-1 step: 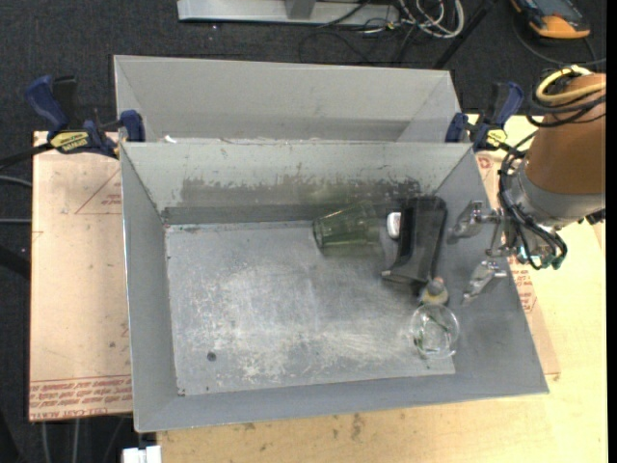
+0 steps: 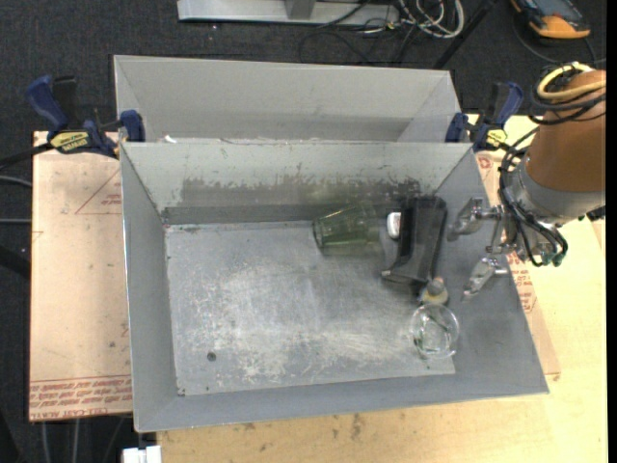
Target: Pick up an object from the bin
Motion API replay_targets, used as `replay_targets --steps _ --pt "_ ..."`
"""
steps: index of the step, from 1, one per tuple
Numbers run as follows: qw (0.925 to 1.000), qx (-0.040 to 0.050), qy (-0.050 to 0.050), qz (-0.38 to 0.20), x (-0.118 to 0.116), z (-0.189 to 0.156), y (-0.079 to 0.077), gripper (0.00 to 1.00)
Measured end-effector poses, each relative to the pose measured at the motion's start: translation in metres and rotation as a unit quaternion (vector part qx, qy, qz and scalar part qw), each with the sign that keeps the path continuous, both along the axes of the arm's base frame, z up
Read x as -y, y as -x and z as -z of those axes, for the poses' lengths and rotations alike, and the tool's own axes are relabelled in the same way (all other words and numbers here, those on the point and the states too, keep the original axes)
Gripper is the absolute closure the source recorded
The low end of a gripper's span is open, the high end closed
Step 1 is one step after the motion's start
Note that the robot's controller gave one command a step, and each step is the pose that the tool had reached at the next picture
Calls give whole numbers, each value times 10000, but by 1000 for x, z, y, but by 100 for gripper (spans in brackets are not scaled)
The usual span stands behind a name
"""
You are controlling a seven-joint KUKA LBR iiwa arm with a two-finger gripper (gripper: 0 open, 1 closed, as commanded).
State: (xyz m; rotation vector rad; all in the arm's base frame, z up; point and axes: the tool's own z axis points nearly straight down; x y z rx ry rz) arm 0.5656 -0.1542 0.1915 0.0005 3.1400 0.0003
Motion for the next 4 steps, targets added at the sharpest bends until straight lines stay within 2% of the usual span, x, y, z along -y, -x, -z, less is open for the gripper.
replay_targets --steps 1,2,3,4 --pt "9993 24 2 386 -7 44 5 0" --pt "9996 27 38 -261 -9 75 -14 0" --pt "9990 32 5 -454 -13 75 -10 100" --pt "9990 32 6 -455 -13 75 -10 100"
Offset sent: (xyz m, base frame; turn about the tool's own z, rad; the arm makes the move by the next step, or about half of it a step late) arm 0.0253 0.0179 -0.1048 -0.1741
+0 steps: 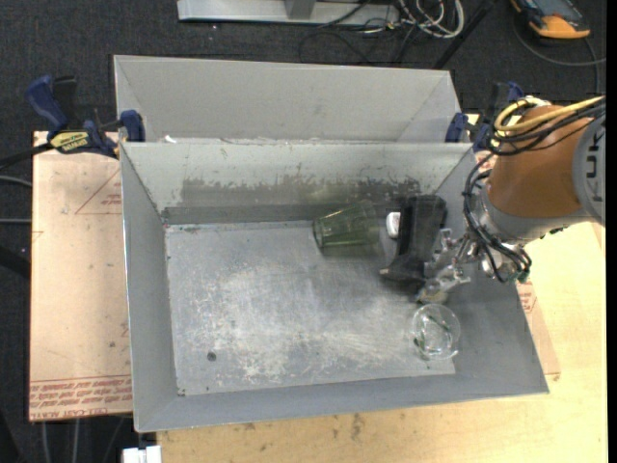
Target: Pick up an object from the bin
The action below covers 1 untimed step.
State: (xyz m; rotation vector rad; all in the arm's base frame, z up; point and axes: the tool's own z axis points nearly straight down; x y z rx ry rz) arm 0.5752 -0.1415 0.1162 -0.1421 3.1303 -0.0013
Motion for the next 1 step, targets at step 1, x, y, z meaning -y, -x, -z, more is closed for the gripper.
replay_targets --steps 1 --pt "10000 -38 -6 25 -1 -32 0 100"
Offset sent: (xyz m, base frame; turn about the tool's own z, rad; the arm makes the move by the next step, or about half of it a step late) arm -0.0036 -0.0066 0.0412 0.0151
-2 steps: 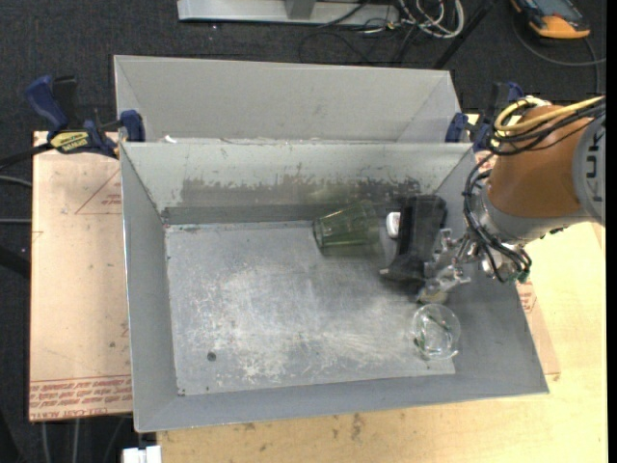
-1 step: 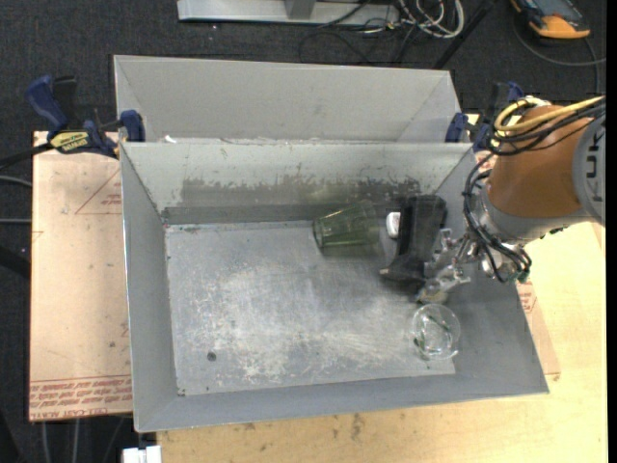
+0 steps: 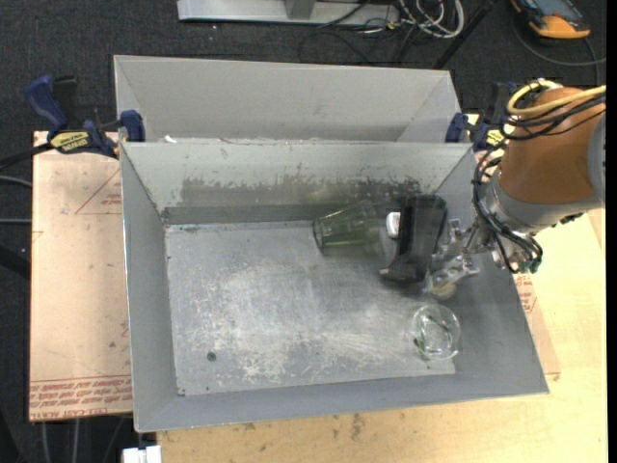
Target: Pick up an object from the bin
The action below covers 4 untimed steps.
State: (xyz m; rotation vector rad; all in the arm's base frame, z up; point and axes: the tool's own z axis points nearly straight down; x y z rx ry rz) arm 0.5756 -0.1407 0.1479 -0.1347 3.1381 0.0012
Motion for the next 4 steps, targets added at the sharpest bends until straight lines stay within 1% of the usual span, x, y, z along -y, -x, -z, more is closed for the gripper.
replay_targets --steps 1,2,4 --pt "10000 28 6 29 3 -20 0 100" --pt "10000 11 1 72 0 -24 -3 100" --pt "10000 5 0 35 -4 -32 2 100"
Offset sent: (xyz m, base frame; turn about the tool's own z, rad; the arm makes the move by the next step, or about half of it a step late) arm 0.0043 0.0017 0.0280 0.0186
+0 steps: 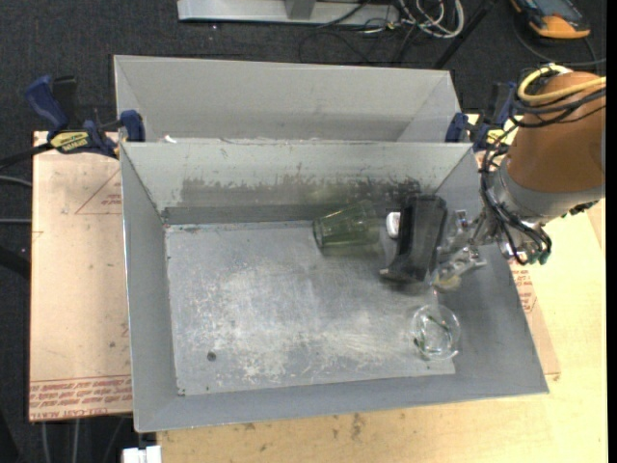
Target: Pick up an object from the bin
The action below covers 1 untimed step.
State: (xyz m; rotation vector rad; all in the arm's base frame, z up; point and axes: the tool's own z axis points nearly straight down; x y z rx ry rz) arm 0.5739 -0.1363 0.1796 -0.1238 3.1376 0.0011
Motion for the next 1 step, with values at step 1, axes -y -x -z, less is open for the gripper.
replay_targets --steps 1 --pt "10000 7 2 -42 2 -32 16 100"
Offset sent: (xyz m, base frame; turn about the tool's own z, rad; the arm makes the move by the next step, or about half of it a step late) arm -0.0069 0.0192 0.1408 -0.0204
